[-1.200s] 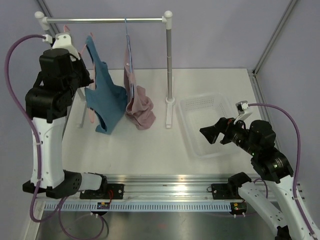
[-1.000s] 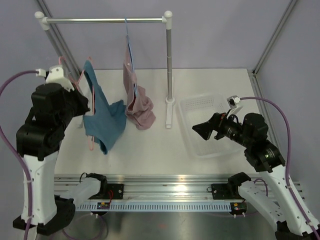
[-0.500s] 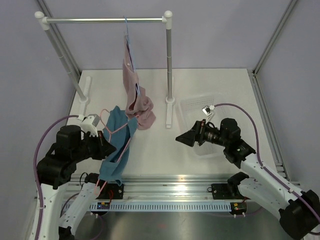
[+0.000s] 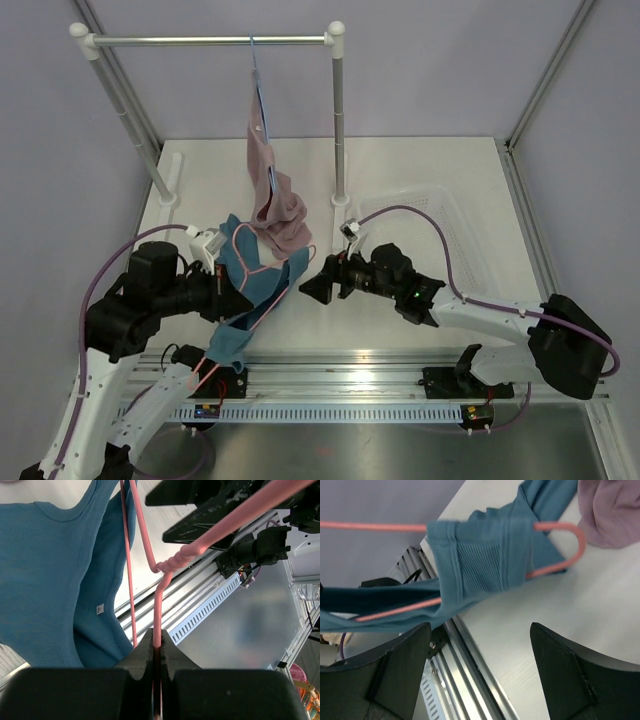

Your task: Remove the tank top from the hanger

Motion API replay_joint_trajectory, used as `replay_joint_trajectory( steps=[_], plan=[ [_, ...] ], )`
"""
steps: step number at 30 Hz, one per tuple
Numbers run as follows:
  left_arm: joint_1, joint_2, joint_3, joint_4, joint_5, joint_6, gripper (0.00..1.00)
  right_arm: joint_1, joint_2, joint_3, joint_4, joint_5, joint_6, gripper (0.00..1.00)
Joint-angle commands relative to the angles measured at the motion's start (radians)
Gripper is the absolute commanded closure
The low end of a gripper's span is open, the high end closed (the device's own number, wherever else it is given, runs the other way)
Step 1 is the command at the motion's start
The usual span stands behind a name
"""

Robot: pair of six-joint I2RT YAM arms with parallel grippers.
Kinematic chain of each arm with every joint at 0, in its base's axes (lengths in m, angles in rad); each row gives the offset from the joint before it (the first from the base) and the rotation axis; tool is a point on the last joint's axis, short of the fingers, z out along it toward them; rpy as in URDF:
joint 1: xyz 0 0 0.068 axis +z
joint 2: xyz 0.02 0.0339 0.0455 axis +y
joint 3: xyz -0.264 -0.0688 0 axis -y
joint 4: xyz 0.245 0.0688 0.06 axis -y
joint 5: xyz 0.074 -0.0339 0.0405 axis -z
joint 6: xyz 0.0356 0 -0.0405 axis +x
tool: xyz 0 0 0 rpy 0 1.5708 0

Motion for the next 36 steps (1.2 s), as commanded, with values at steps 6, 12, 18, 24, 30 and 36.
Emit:
replay_joint_trajectory(
  steps=[6,12,18,24,30,36],
  plan=[
    [-0.021,0.020,0.053,0.051,0.061,0.006,1.00,0.044,0.185,0.234,0.088,0.144,-0.112,0.18],
    [-0.021,0.019,0.071,0.028,-0.015,0.015,1.00,0.044,0.213,0.277,0.017,0.199,-0.142,0.72],
    [-0.026,0.020,0.085,0.020,-0.041,0.023,1.00,0.044,0.159,0.247,-0.054,0.377,-0.167,1.00],
    [-0.056,0.007,0.079,0.006,-0.059,0.029,1.00,-0.074,0.138,0.306,-0.292,0.568,-0.161,1.00],
    [-0.069,-0.026,0.161,0.080,-0.010,0.029,1.00,-0.151,0.210,0.441,-0.418,0.320,-0.218,1.00],
    [-0.069,-0.018,0.269,0.324,-0.089,-0.032,1.00,-0.149,0.037,0.449,-0.395,0.048,-0.167,1.00]
  ],
)
